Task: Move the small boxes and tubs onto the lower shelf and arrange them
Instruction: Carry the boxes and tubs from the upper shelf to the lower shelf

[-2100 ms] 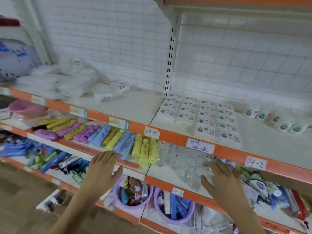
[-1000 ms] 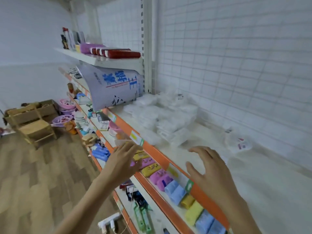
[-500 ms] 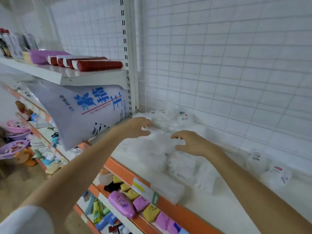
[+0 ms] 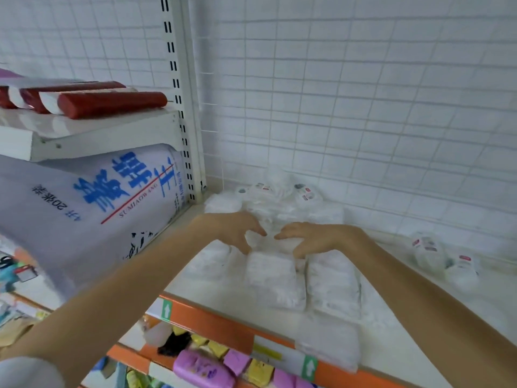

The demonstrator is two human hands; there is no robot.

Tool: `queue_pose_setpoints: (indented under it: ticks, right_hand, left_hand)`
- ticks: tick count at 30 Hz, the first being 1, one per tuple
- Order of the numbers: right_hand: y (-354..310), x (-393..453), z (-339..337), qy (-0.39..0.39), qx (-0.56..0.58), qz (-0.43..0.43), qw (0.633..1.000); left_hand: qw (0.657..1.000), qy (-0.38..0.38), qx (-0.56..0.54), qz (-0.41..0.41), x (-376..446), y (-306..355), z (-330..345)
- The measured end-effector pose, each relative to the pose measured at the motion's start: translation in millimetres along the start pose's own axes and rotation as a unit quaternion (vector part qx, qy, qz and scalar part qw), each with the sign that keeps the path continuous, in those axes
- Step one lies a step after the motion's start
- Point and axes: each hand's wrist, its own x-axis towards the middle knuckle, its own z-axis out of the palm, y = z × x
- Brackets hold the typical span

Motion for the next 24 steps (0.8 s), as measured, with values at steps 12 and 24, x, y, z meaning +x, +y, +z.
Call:
queue_pose_setpoints:
  ticks: [12,24]
  right_hand:
    - [11,7,6,0.106,-0.067,-0.026,0.992]
    - [29,4,7,0.231,0.158,-0.002,0.960]
  left_hand:
    - [0.985,0.081,0.155,0.001,15,5,7]
    - [0.956,0.144,-0.255,-0.028,21,-6,1]
